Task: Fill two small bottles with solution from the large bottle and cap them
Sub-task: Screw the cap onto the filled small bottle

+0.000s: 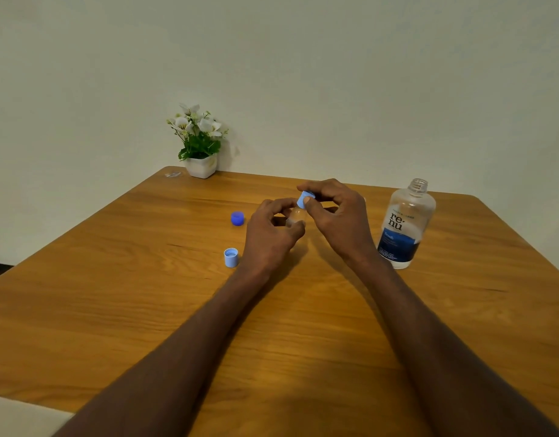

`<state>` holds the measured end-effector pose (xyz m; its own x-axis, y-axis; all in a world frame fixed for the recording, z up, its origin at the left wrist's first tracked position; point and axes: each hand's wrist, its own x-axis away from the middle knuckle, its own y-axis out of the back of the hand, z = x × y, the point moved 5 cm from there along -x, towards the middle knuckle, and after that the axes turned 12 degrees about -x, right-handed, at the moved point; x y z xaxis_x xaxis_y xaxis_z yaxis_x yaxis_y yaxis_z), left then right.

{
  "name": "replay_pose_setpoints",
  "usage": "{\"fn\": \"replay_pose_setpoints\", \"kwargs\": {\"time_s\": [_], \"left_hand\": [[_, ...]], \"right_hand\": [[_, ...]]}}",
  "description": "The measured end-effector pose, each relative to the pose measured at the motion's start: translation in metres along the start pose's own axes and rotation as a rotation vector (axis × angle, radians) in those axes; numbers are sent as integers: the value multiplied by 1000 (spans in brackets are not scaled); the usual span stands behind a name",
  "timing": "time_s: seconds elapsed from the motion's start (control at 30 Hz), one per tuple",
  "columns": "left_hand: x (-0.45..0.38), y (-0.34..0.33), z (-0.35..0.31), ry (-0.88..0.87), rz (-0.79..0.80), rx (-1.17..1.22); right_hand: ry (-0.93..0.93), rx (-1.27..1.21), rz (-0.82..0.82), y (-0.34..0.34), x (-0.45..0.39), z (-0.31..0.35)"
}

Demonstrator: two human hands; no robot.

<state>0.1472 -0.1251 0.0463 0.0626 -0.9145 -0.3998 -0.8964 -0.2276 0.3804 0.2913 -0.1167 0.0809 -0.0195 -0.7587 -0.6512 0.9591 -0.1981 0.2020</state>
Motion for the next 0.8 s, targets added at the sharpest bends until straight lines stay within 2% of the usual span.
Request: {"fn": "replay_pose_setpoints", "kwargs": {"time_s": [0.8], "left_hand": [[0, 3, 0, -3, -16, -11]], "right_hand": [[-27, 6, 15, -2, -1, -11]]}}
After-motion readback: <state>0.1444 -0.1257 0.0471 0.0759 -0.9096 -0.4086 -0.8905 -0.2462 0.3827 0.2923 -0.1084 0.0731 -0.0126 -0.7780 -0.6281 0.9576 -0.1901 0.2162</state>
